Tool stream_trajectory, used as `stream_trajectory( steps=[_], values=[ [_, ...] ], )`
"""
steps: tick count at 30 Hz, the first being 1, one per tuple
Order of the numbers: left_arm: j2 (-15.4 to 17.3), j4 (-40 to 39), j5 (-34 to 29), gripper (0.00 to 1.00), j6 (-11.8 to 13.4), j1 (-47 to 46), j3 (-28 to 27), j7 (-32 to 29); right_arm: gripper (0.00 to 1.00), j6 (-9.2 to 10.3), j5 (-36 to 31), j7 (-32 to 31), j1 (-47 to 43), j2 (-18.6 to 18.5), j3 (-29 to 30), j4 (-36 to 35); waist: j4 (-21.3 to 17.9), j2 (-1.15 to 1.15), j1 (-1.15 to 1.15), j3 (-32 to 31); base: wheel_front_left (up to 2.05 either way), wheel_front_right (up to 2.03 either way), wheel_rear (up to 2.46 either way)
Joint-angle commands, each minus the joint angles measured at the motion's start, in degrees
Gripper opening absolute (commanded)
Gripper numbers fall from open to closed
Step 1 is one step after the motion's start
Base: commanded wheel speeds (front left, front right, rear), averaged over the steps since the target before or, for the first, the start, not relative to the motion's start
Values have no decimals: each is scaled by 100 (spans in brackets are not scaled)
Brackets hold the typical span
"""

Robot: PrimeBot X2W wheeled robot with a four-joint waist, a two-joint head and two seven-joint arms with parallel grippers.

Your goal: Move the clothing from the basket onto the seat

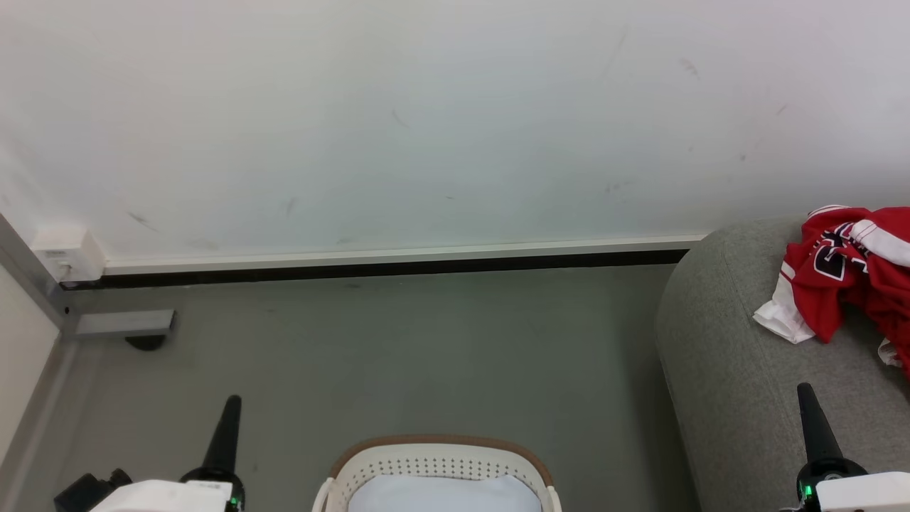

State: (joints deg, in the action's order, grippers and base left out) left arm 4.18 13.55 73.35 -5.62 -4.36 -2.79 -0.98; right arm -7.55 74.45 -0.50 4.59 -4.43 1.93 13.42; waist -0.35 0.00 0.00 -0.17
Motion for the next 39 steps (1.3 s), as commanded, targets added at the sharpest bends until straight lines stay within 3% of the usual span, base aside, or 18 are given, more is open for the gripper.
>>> stream_trajectory(
  steps=[1, 39],
  values=[
    [-1, -24, 148, 0, -44, -108, -43, -44, 0, 7, 127, -26, 121, -8, 39, -6, 1, 0, 0, 1, 0, 0, 0],
    [-107, 41, 1678, 0, -183, -203, -346, -503, 0, 11, 1597, -496, 171, 102, 369, 52, 28, 0, 0, 29, 0, 0, 0]
  ],
)
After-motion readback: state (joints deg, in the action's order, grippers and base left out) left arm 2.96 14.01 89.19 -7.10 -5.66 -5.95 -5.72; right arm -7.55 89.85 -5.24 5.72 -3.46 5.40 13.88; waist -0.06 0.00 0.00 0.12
